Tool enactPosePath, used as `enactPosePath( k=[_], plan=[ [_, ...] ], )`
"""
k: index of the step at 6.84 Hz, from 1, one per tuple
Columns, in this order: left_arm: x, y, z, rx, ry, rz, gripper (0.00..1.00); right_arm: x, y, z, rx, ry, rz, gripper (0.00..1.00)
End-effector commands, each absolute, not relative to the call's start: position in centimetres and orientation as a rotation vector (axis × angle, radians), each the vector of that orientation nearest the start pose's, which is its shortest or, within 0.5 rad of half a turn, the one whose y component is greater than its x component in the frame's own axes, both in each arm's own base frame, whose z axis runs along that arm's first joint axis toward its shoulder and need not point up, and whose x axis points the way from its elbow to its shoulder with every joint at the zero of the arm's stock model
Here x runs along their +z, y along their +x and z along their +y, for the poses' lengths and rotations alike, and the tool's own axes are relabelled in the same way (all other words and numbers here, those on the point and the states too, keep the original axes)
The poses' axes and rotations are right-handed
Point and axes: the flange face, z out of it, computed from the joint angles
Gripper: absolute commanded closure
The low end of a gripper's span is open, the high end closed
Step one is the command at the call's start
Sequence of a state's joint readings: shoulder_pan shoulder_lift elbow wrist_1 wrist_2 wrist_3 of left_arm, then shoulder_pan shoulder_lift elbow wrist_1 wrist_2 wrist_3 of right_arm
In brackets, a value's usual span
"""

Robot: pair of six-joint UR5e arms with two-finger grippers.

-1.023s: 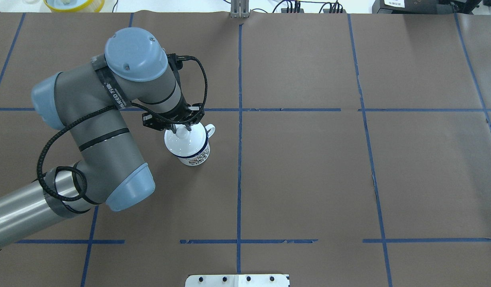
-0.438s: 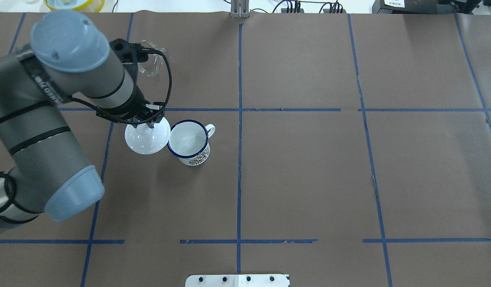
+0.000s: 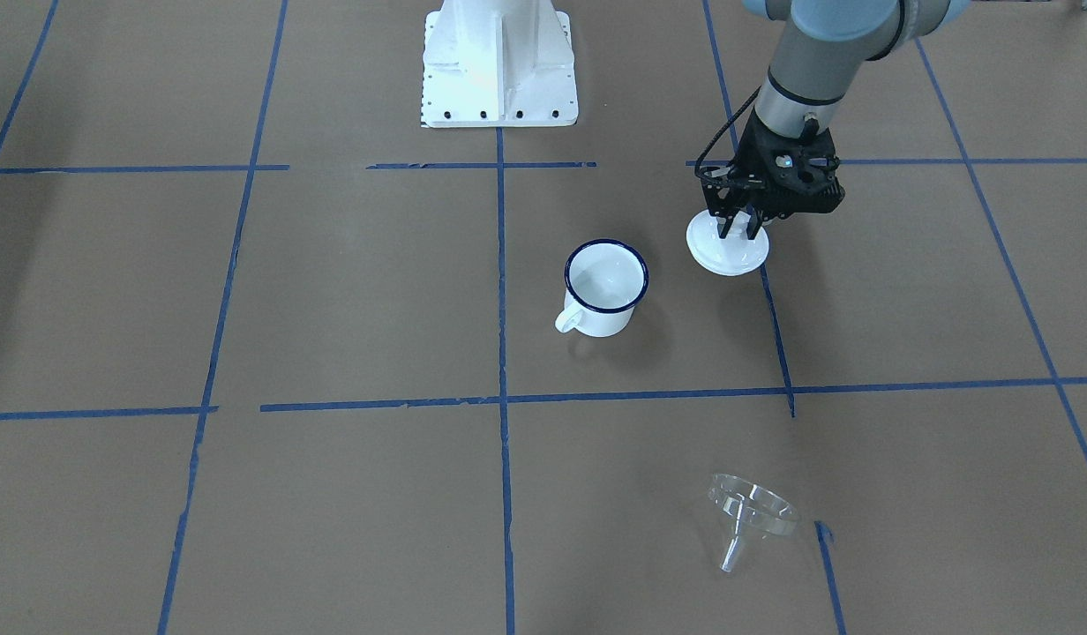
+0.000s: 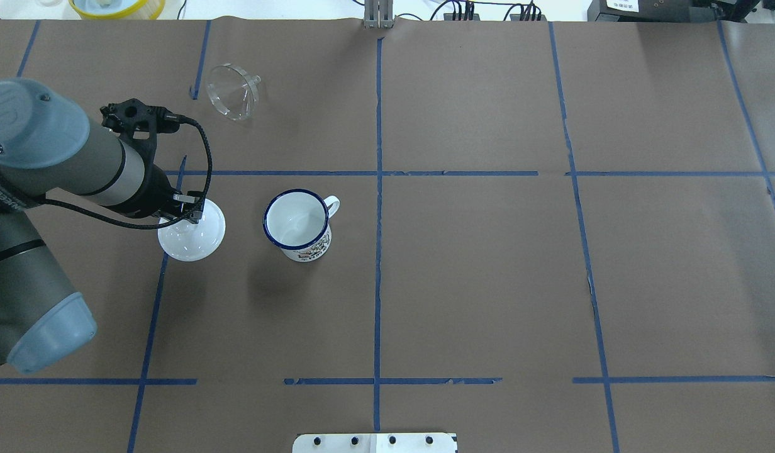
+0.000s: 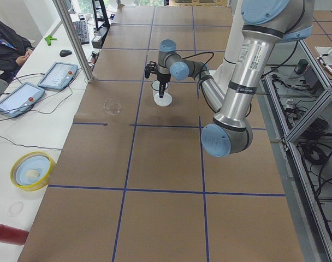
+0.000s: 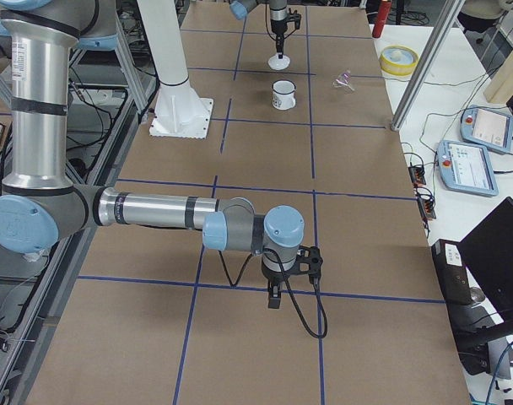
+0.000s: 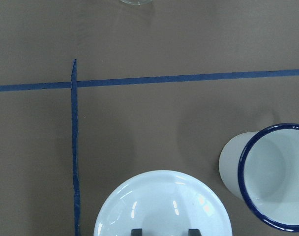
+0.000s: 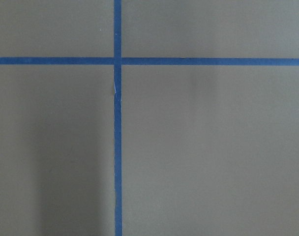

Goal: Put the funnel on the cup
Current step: 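Carry the lid beside the mug, lower it, open the left gripper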

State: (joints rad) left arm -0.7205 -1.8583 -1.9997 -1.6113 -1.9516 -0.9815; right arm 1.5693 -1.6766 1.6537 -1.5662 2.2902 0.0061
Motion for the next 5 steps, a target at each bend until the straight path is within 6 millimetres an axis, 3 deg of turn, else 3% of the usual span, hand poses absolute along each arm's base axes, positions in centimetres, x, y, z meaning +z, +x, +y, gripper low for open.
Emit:
enactPosePath(
  k=[1, 2, 4, 5],
  plan=[
    [37.0, 38.0, -45.4, 0.033, 0.168, 0.818, 1.00, 67.1, 6.7, -44.6, 0.011, -0.020, -0.719, 0.00],
    [38.7, 39.9, -44.7, 0.057, 0.136, 0.796, 1.00, 67.1, 6.7, -44.6, 0.011, -0.020, -0.719, 0.00],
    [38.9, 40.6, -44.4, 0.067, 0.128, 0.793, 1.00, 67.1, 6.7, -44.6, 0.011, -0.020, -0.719, 0.00],
    [38.7, 40.7, -44.3, 0.071, 0.130, 0.796, 0.78, 67.1, 6.7, -44.6, 0.011, -0.020, -0.719, 0.00]
  ],
)
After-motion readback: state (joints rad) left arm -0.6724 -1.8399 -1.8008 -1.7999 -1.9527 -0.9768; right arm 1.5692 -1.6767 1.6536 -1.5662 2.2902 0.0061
